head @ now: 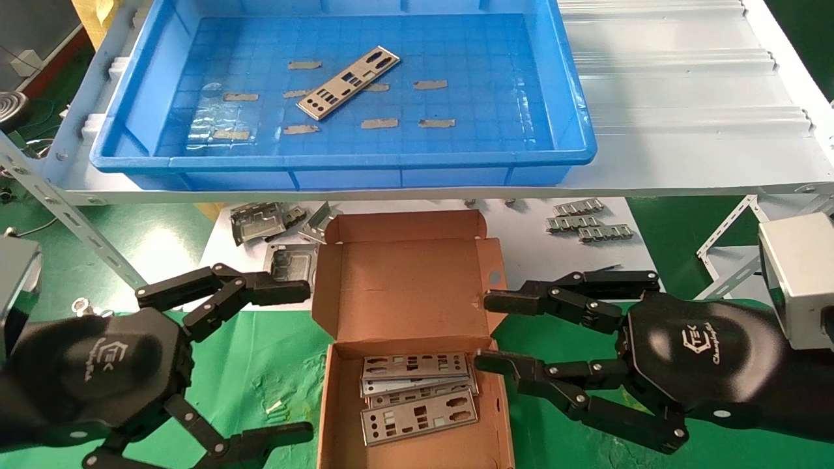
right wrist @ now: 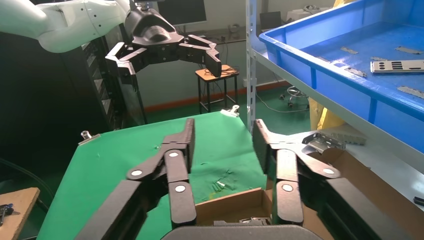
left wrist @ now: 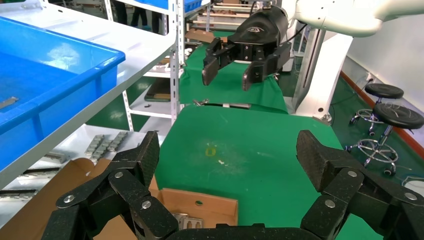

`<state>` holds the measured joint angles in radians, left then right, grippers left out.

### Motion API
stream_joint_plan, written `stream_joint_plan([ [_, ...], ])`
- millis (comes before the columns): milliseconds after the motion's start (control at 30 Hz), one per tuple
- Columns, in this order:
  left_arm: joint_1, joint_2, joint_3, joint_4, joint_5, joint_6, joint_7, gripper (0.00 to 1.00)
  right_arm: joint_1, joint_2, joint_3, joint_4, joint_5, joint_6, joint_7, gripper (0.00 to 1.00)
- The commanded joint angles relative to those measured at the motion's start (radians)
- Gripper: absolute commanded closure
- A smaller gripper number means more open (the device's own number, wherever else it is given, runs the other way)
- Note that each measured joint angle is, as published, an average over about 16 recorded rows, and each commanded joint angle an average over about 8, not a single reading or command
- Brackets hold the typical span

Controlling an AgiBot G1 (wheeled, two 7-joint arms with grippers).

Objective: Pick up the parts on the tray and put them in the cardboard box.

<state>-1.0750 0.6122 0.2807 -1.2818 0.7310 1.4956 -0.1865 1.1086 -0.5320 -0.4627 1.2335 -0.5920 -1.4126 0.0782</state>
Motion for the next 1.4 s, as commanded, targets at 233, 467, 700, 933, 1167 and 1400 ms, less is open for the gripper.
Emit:
stream_joint_plan([
  [233, 0.000, 0.000, 0.000, 0.000, 0.000, 0.000, 0.000, 0.00, 0.000, 0.000, 0.000, 0.000, 0.000, 0.000, 0.000, 0.34],
  [467, 0.000, 0.000, 0.000, 0.000, 0.000, 0.000, 0.000, 0.00, 0.000, 0.000, 0.000, 0.000, 0.000, 0.000, 0.000, 0.00],
  [700, 0.000, 0.000, 0.000, 0.000, 0.000, 0.000, 0.000, 0.00, 0.000, 0.000, 0.000, 0.000, 0.000, 0.000, 0.000, 0.30],
  [933, 0.000, 0.000, 0.000, 0.000, 0.000, 0.000, 0.000, 0.00, 0.000, 0.000, 0.000, 0.000, 0.000, 0.000, 0.000, 1.00],
  [1167, 0.000, 0.000, 0.000, 0.000, 0.000, 0.000, 0.000, 0.00, 0.000, 0.000, 0.000, 0.000, 0.000, 0.000, 0.000, 1.00],
  [1400, 0.000, 0.000, 0.000, 0.000, 0.000, 0.000, 0.000, 0.00, 0.000, 0.000, 0.000, 0.000, 0.000, 0.000, 0.000, 1.00],
])
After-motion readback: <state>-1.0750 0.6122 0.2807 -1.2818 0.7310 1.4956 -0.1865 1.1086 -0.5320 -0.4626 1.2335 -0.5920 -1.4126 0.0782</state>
